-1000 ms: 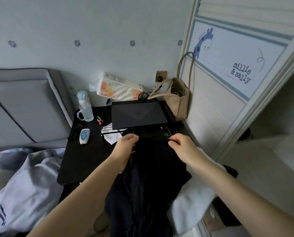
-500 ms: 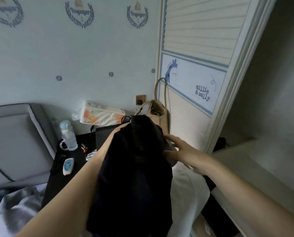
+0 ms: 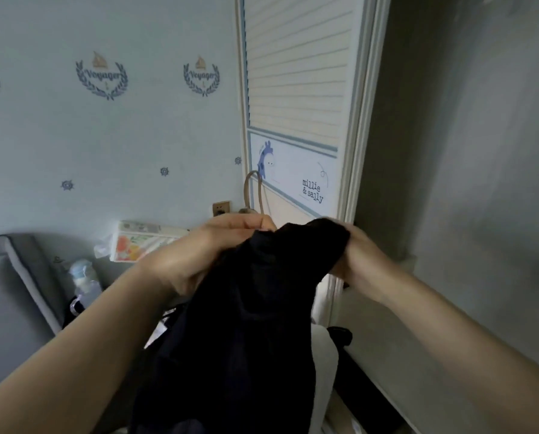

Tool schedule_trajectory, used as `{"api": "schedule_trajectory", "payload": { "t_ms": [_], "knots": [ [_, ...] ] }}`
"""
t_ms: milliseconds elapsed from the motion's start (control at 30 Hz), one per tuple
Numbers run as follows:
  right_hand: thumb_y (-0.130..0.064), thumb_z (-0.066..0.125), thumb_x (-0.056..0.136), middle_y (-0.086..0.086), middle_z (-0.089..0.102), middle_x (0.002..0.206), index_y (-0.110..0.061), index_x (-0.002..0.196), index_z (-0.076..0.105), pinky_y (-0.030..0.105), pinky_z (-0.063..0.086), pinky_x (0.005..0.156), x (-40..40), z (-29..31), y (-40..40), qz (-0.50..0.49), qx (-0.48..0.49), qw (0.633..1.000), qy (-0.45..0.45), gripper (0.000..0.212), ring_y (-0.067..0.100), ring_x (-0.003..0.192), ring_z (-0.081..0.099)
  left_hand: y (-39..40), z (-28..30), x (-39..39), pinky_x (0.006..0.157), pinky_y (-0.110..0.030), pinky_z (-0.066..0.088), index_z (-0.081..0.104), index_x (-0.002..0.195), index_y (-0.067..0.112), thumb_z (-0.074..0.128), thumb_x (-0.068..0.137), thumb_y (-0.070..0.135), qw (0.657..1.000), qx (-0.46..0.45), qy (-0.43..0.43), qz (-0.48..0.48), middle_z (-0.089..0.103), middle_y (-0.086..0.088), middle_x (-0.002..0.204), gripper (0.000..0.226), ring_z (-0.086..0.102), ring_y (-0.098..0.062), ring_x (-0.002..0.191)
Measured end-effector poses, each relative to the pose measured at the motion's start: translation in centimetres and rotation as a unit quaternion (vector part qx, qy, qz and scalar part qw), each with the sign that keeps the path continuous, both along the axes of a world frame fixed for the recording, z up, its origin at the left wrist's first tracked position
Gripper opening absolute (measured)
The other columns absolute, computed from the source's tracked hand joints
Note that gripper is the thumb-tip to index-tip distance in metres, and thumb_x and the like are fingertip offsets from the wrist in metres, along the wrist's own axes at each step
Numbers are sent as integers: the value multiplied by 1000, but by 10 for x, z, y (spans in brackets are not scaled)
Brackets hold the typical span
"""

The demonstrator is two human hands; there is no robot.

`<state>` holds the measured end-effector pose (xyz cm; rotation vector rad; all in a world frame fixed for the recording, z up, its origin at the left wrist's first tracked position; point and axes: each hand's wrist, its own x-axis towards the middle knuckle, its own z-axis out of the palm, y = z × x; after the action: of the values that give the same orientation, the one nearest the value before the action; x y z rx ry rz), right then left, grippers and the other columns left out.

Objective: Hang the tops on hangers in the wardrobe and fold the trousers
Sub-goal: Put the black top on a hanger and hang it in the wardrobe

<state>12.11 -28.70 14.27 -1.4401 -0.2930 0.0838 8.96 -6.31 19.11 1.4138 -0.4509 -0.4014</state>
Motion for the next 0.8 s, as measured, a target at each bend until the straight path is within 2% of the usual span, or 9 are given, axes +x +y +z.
{"api": "schedule_trajectory", "payload": {
  "t_ms": [33,100,167,300,367,433,533,633,800],
  "knots": [
    [-8,39,98,-2,71,68,-19,82,73,18,52,52,-3,14,-13,-41,45,998,-19,39,14,65,67,-4,5,-6,59,-18,50,57,87,-3,54,87,3,999,-27,2,-18,58,-11,75,6,59,-16,66],
    [-17,45,97,-11,71,65,-34,68,76,17,53,53,-11,41,-43,-139,77,984,-85,46,4,63,68,-10,4,3,67,-28,46,55,104,-8,58,88,8,1000,-21,11,11,52,-20,90,24,52,-29,83],
    [-21,49,93,-14,69,63,-38,64,74,16,50,51,-22,64,-65,-194,28,973,-123,42,0,61,67,-18,1,18,69,-32,37,57,103,-9,53,95,11,998,18,-1,68,49,-19,93,23,45,-30,88],
    [-25,54,87,-11,63,61,-28,71,73,17,49,52,-36,77,-78,-215,-78,967,-115,25,3,58,63,-50,-4,37,78,-38,40,73,79,14,54,96,14,988,111,-35,99,62,-13,88,26,55,-29,85],
    [-23,52,84,-7,58,59,-23,68,68,21,44,53,-38,75,-77,-232,-151,954,-112,22,8,57,58,-70,0,34,80,-34,48,75,96,21,62,90,36,992,113,-32,44,71,-8,105,21,65,-24,88],
    [-26,52,80,-3,60,64,-17,70,62,27,45,58,-39,75,-76,-255,-240,927,-135,17,12,61,59,-96,7,26,69,-27,54,68,113,30,68,80,53,994,98,-41,-9,71,-1,114,40,69,-17,85],
    [-27,58,83,3,67,73,-15,73,59,35,49,66,-41,77,-73,-236,-328,897,-182,15,18,70,64,-131,17,16,77,-32,60,64,117,24,77,81,28,981,128,-143,-1,71,-5,110,38,71,-20,96],
    [-30,64,86,-2,59,64,-17,69,58,27,40,59,-48,84,-84,-216,-348,887,-215,22,8,60,53,-143,31,10,78,-33,57,70,104,9,64,84,0,972,136,-180,63,72,-11,89,23,71,-22,84],
    [-45,62,86,-10,56,66,-11,78,64,17,38,57,-69,82,-110,-98,-257,943,-187,35,1,62,51,-143,59,14,63,-27,53,68,86,4,54,85,5,981,68,-158,86,66,-4,71,14,65,-16,69]
  ]
}}
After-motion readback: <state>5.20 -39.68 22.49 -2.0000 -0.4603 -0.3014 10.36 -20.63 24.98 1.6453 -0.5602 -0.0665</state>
